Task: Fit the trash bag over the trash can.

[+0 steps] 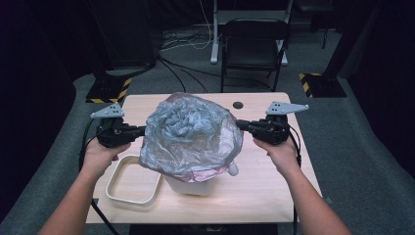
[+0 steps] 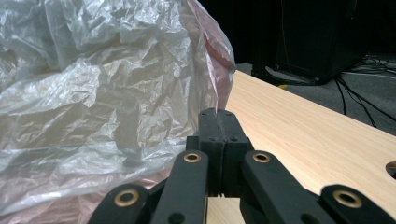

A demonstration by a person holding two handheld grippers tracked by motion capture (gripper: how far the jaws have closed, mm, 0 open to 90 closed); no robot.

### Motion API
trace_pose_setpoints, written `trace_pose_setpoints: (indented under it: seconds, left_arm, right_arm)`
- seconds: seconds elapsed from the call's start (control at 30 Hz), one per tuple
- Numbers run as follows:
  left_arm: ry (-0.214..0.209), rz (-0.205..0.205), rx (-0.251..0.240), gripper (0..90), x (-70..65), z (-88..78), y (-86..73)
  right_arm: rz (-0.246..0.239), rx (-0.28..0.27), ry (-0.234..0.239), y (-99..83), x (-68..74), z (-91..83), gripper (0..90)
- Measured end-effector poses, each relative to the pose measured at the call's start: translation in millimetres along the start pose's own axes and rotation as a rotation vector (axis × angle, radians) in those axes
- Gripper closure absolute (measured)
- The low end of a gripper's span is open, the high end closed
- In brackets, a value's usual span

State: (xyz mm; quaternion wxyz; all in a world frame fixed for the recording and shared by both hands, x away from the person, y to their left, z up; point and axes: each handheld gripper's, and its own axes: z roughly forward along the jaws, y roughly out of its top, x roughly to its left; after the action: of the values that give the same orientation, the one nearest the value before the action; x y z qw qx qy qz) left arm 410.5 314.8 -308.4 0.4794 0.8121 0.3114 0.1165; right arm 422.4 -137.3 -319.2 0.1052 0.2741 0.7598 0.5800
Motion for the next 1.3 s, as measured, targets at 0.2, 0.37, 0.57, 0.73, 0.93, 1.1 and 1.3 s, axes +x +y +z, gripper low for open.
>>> trace_pose_setpoints:
  seconds: [0.2,0.37,0.57,0.73,0.93,1.1,1.3]
  left_arm:
    - [0.001,-0.015,0.016,89.6,2.9,2.1,-7.4]
    - [0.004,-0.024,0.024,89.6,3.8,1.0,-13.6]
    - [0.002,-0.042,0.031,89.6,6.4,-0.1,-21.0]
    - [0.007,-0.042,0.029,89.6,6.1,-1.7,-23.8]
    - [-0.002,-0.055,0.022,89.6,7.3,-0.8,-33.8]
    - [-0.009,-0.077,0.028,89.6,10.9,3.8,-45.3]
    - [0.011,-0.076,-0.011,79.5,9.9,-4.8,-44.1]
  right_arm:
    - [0.015,0.013,0.000,-5.8,-1.0,1.3,89.9]
    - [0.014,0.006,0.000,-5.8,1.2,-3.3,89.5]
    - [0.025,0.037,-0.007,-12.6,0.1,-4.7,89.9]
    - [0.035,0.041,0.004,-18.2,0.1,-1.6,89.8]
    - [0.024,0.058,-0.018,-25.8,0.3,-0.3,89.9]
    - [0.050,0.073,-0.016,-39.5,-3.3,3.2,89.9]
    - [0.031,0.061,-0.023,-37.7,1.4,-1.2,73.9]
